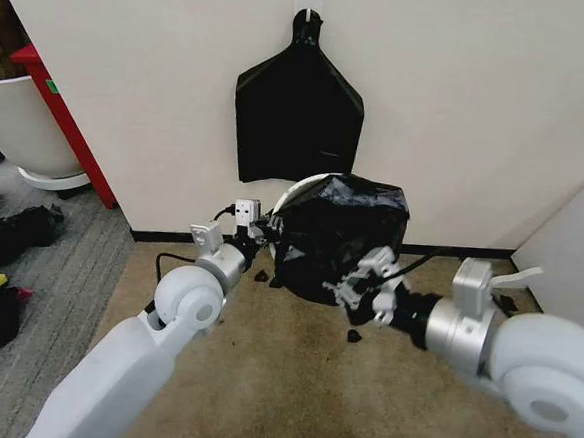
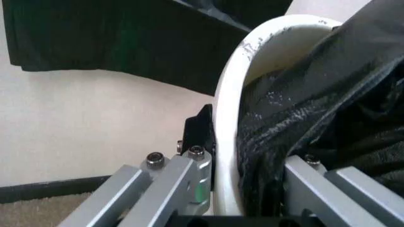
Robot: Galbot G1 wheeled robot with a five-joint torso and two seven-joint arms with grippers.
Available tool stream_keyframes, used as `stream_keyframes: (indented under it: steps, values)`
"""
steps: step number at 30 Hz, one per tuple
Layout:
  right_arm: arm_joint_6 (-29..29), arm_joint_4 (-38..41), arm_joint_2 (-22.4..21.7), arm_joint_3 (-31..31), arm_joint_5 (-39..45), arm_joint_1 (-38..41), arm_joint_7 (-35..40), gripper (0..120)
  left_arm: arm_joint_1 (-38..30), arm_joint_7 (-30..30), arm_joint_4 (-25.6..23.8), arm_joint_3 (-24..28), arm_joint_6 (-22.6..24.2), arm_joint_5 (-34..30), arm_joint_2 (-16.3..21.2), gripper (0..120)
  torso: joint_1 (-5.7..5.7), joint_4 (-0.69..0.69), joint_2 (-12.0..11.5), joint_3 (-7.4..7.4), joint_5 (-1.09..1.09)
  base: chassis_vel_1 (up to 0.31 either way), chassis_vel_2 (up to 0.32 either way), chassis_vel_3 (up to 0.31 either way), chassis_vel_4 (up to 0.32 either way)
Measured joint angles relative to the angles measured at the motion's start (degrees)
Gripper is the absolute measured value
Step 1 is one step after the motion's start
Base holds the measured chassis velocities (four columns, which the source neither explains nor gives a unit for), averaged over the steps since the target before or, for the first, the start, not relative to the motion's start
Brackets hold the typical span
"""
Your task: Place the garbage bag over the trash bin.
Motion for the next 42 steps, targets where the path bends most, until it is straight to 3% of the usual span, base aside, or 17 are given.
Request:
stream_keyframes:
  steps: [6,14,27,36,42]
  values:
    - [1.49,-2.85,2.04,-7.2,-8.72,-0.08,-2.25,0,-0.34,-0.93,-0.45,-0.51,0.21,-2.43,-0.09,5,0.0,0.01,0.0,0.0,0.0,0.0,0.0,0.0,0.0]
    - [2.33,-6.46,3.16,-10.45,-15.47,-1.19,-3.2,0,-1.0,-1.25,-1.34,-1.24,0.97,-5.51,0.54,5,0.0,0.0,0.0,0.0,0.0,0.0,0.0,0.0,0.0]
    - [3.08,-11.19,2.88,-10.04,-22.2,-2.72,-3.15,0,-1.15,-3.55,-3.11,-2.98,1.9,-10.94,2.06,5,0.0,0.0,0.0,0.0,-0.02,0.0,0.0,0.0,0.0]
    - [3.16,-9.72,2.0,-9.41,-22.87,-3.37,0.5,0,-0.61,-4.46,-3.85,-4.0,2.31,-13.47,2.63,5,0.0,0.01,0.0,0.0,0.0,0.0,0.0,0.0,0.0]
    - [2.82,-7.37,0.52,-4.53,-21.98,-7.47,1.85,18,-0.31,-4.62,-3.87,-4.31,2.32,-14.67,2.37,5,0.0,0.0,0.0,0.0,0.0,0.0,0.0,0.0,0.0]
